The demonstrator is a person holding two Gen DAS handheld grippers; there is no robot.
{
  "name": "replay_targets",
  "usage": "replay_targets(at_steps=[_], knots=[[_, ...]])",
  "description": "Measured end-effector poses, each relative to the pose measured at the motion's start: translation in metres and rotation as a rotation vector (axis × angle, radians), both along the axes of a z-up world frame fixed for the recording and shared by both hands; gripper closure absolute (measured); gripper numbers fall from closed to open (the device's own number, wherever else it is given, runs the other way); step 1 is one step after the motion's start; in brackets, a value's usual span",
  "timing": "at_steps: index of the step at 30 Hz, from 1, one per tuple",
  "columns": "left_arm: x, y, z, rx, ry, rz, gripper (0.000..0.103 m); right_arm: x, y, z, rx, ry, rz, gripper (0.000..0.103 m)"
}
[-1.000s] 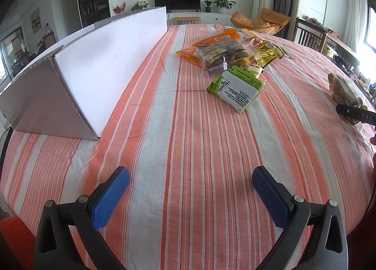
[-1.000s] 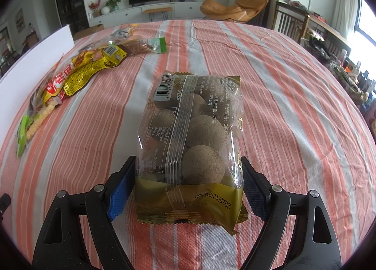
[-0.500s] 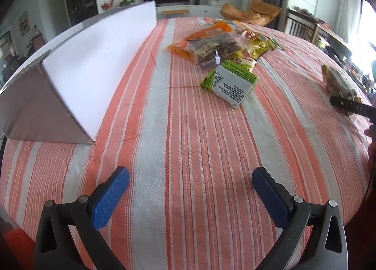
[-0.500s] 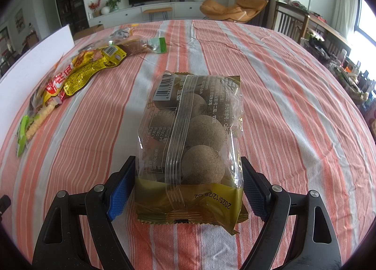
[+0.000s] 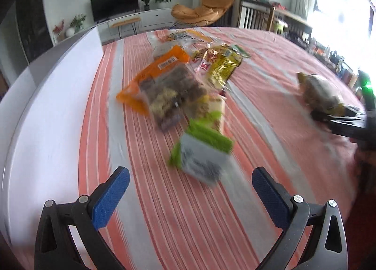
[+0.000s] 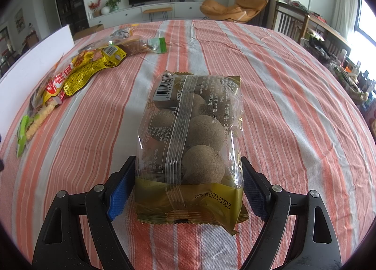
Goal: Organize snacks
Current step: 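Grasp the green-and-white packet with the left tool while the right tool holds the ball bag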
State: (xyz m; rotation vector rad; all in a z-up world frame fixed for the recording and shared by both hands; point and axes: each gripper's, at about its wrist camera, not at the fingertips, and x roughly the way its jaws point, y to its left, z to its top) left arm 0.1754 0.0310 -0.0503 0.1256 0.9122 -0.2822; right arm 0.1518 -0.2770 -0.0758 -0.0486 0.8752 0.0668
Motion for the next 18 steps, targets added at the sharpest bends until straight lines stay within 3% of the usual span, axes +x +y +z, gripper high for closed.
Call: replay_targets(at_steps=[4,5,6,10,15,18], knots=[[0.013,-0.006,-0.008,-0.008,0.036,-0.064,0.003,0.000,0.000,0.000,0.000,0.000,0.000,0.017],[0.013,-0.008,-0.010,-0.015,0.046,-0.080,0.018,0.000,0.000,0.000,0.000,0.000,0.000,0.017],[0.012,-0.008,-0.012,-0.021,0.064,-0.085,0.047,0.000,0.000,0.000,0.000,0.000,0.000,0.017],[-0.008,-0.002,-0.010,-0.037,0.090,-0.009,0.051,0.000,0.000,0.000,0.000,0.000,0.000,0.017],[-0.052,0.013,-0.004,-0.059,0.184,0.179,0.050,0.000,0.000,0.000,0.000,0.000,0.000,0.017],[-0.065,0.014,-0.003,-0.050,0.177,0.196,0.045,0.000,0.000,0.000,-0.001,0.000,0.000,0.017]])
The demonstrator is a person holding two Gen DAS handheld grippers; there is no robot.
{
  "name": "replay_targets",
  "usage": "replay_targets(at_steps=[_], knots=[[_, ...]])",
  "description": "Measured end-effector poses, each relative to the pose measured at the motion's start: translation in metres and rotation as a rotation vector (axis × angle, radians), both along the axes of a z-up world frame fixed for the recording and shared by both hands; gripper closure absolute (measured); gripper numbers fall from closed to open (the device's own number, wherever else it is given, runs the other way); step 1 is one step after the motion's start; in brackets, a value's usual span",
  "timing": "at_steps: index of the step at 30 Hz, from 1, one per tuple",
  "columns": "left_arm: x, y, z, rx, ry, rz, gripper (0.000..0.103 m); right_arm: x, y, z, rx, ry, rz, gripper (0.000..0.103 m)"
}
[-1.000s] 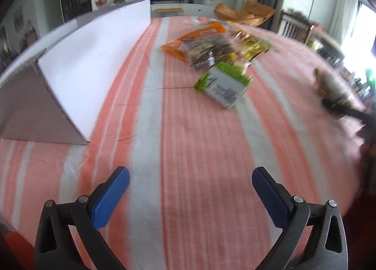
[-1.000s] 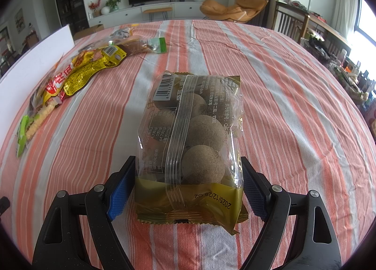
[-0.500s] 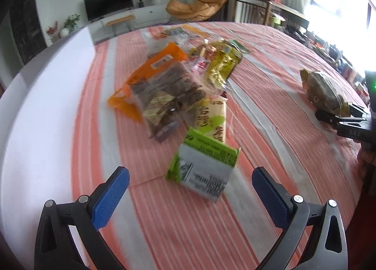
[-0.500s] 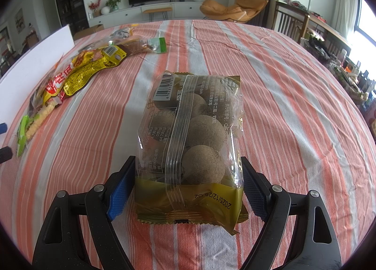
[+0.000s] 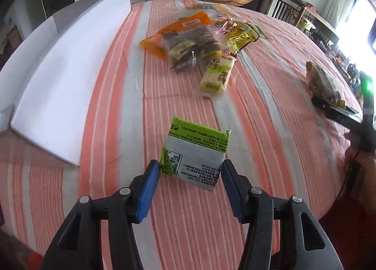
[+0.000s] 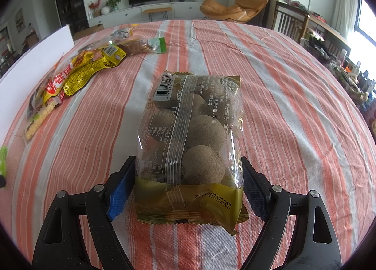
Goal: Organize snacks
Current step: 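Grasp the green-and-white packet with the left tool while the right tool holds the ball bag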
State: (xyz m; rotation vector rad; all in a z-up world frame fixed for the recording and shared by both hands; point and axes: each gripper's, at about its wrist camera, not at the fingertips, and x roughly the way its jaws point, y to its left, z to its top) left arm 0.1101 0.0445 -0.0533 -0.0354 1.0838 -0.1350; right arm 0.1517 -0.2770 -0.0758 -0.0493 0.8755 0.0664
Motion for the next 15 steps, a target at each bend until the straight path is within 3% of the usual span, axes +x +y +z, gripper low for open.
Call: replay_targets(at_steps=[3,6,8,11,15], knots=[[0.006,0.007,-0.005,-0.008,0.003,-0.043,0.016,0.000,0.000,0.000,0.000,0.000,0.000,0.017],[0.013,0.026,-0.008,-0.140,0.028,-0.087,0.014,0.000,0.000,0.000,0.001,-0.001,0.000,0.017],[0.015,0.029,-0.010,-0.160,0.046,-0.104,0.014,0.000,0.000,0.000,0.000,0.000,0.001,0.017],[0.014,0.021,-0.012,-0.101,0.037,-0.162,0.014,0.000,0.000,0.000,0.000,0.000,0.001,0.017],[0.010,0.000,-0.016,0.038,-0.012,-0.196,0.016,0.000,0.000,0.000,0.004,0.000,0.002,0.016]])
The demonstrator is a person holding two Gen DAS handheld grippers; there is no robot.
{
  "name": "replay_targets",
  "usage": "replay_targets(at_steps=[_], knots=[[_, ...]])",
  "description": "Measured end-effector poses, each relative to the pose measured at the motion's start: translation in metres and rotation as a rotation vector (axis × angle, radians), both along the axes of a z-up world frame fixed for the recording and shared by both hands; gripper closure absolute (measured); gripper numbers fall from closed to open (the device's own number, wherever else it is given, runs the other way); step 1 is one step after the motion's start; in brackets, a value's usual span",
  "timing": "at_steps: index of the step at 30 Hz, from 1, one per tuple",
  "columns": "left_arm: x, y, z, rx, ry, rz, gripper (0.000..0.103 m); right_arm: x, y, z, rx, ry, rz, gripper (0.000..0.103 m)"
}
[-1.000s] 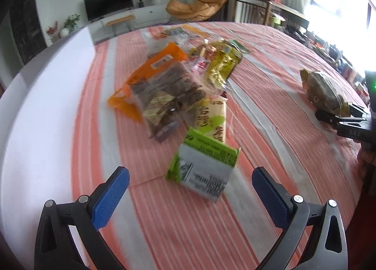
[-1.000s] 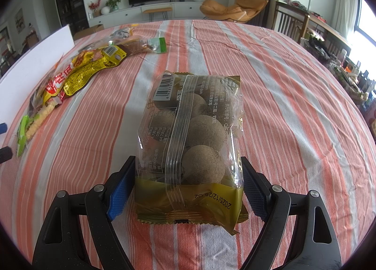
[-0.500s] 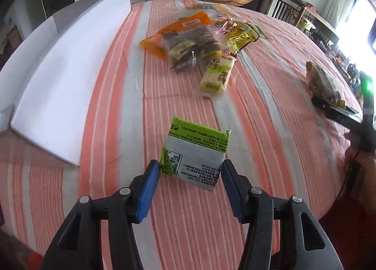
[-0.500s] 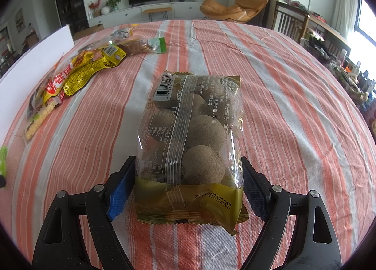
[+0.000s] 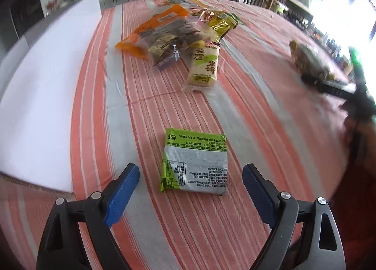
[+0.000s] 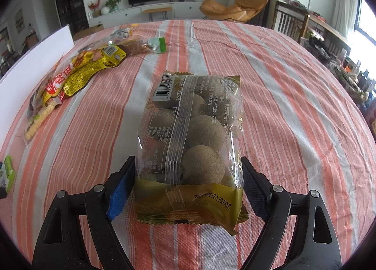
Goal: Organize snacks
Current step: 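Grasp the green-and-white packet with the left tool while the right tool holds the ball bag, then drop the green packet into the white box with the left tool while the right releases the bag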
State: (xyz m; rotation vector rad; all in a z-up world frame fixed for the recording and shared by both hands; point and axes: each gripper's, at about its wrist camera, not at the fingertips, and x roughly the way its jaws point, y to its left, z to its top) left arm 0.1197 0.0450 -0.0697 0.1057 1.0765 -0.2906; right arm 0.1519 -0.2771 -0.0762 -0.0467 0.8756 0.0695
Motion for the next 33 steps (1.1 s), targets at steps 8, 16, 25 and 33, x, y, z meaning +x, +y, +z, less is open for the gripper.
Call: replay_targets(at_steps=[8,16,25,33], knots=[[-0.008,0.004,0.005,0.000,-0.078,0.120,0.053,-0.017,-0.051,0.051,0.317,-0.094,-0.080,0.017],[-0.013,0.014,0.017,-0.096,-0.104,0.214,0.053,0.050,-0.018,0.039,0.094,0.275,-0.013,0.018],[-0.026,0.033,0.048,-0.190,-0.156,0.247,0.053,0.059,0.007,0.036,-0.002,0.363,0.075,0.048],[-0.041,0.045,0.071,-0.231,-0.201,0.261,0.053,0.048,0.006,0.041,0.058,0.332,0.027,0.055]])
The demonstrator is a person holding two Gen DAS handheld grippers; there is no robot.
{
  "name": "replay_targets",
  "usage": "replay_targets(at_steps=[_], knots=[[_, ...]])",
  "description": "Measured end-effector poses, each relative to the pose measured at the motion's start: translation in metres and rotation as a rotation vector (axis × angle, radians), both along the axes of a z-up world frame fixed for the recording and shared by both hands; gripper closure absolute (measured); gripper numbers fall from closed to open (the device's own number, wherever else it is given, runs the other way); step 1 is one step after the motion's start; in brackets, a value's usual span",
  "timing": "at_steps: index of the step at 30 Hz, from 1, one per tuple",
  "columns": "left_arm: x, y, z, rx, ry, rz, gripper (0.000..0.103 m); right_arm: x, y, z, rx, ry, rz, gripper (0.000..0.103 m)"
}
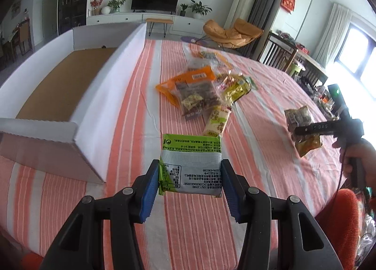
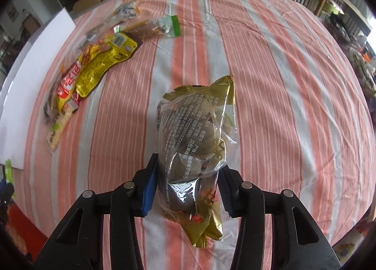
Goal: Organize snacks
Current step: 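Drop the green packet into the white box with the left tool while the right releases the bag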
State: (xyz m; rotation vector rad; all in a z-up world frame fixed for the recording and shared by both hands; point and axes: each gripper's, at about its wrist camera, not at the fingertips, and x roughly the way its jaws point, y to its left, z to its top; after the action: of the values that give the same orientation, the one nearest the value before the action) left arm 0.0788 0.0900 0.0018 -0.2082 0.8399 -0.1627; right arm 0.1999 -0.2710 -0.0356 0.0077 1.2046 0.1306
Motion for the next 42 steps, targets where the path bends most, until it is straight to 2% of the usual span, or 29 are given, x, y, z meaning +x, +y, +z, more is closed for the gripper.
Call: replay_targets(at_steps=[5,9,11,14,18,21,24,26,27,28,29,32,34,36,38,40,42], knots=[[0.000,0.016,0.017,-0.045,-0.023,0.020,0.053,-0.006,-0.009,0.019,0.106,-0.059,-0.048,0.056],[0.006,0.045,0.039,-0.078,-0.048,0.062,0.053,-0.009,0.007,0.060,0.247,-0.124,-0.013,0.056],[0.013,0.069,0.054,-0.058,-0.066,0.107,0.053,-0.008,0.029,0.080,0.318,-0.147,0.025,0.056],[0.025,0.105,0.067,-0.031,-0.069,0.172,0.053,-0.005,0.072,0.107,0.411,-0.172,0.093,0.056],[0.040,0.159,0.074,0.029,-0.046,0.281,0.053,0.003,0.163,0.139,0.544,-0.185,0.225,0.056],[0.049,0.187,0.071,0.062,-0.030,0.347,0.053,0.008,0.237,0.148,0.593,-0.168,0.317,0.056],[0.061,0.202,0.059,0.096,-0.006,0.385,0.051,0.010,0.310,0.146,0.586,-0.163,0.400,0.055],[0.068,0.206,0.048,0.114,0.021,0.408,0.030,0.014,0.344,0.135,0.609,-0.142,0.429,0.051],[0.072,0.209,0.041,0.115,0.034,0.412,0.008,0.016,0.361,0.128,0.618,-0.120,0.446,0.050],[0.072,0.209,0.036,0.119,0.030,0.416,0.002,0.018,0.367,0.122,0.615,-0.109,0.450,0.038],[0.071,0.208,0.032,0.141,0.029,0.434,0.002,0.020,0.378,0.116,0.608,-0.104,0.452,0.032],[0.065,0.201,0.024,0.133,0.005,0.413,0.002,0.019,0.370,0.112,0.601,-0.160,0.435,0.029],[0.054,0.185,0.027,0.133,-0.036,0.399,0.002,0.014,0.351,0.114,0.555,-0.222,0.426,0.029],[0.043,0.156,0.033,0.118,-0.080,0.340,0.002,0.009,0.316,0.111,0.451,-0.326,0.393,0.027],[0.037,0.128,0.039,0.099,-0.106,0.265,0.002,0.003,0.271,0.099,0.328,-0.390,0.332,0.025],[0.025,0.085,0.046,0.079,-0.135,0.155,0.001,0.000,0.223,0.076,0.202,-0.420,0.243,0.025],[0.011,0.037,0.044,0.057,-0.146,0.033,0.000,-0.001,0.174,0.053,0.107,-0.413,0.152,0.025]])
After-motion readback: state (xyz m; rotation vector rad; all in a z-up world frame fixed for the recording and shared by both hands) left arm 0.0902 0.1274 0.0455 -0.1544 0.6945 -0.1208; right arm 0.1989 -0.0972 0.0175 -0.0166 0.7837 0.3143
